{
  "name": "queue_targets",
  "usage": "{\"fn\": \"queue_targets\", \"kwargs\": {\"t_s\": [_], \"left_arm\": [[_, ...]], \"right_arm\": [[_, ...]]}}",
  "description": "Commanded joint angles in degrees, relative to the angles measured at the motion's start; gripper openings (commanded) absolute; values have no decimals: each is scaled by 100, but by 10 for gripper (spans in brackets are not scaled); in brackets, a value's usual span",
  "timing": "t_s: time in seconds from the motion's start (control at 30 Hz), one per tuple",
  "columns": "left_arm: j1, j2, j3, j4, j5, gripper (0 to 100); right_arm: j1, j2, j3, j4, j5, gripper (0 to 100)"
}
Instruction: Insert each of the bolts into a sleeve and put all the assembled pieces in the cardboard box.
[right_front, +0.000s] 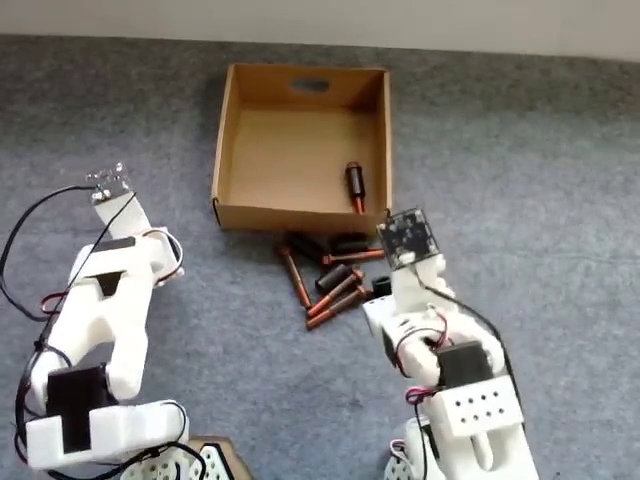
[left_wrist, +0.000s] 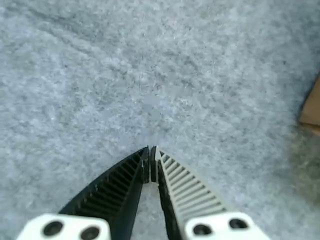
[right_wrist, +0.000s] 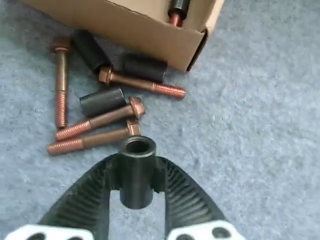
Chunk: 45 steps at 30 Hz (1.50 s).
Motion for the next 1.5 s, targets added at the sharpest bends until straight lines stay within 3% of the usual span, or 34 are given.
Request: {"fn": "queue_targets", "kwargs": {"t_s": [0.0,0.27,0.37,0.47,0.6,0.77,1.0,1.27,1.47], "left_arm": [[84,-1200,224,185,-202,42],[154,-5270,2070,-70,-308,87],[409,-5877,2158,193,-387,158],[884,-5868,2026,431,-404,155],[1552,-5130,1560,633,-958,154],[1824,-3099,57,1336,-1116,156],[2457,-1007,-1437,2163,484,158],[3319,-13,-1965,2145,615,158],[3459,1015,-2563,2136,615,158]], "right_arm": [[-84,-127,233,-409,-88,6],[-84,-66,418,-532,-105,6],[-84,-66,435,-532,-114,6],[-84,-92,655,-637,-114,6],[-75,-92,980,-998,-114,6],[-57,-101,1033,-1015,-334,6],[673,-101,1059,-1297,-404,6],[769,-101,1165,-1367,-404,6],[769,-101,1182,-1376,-404,6]]}}
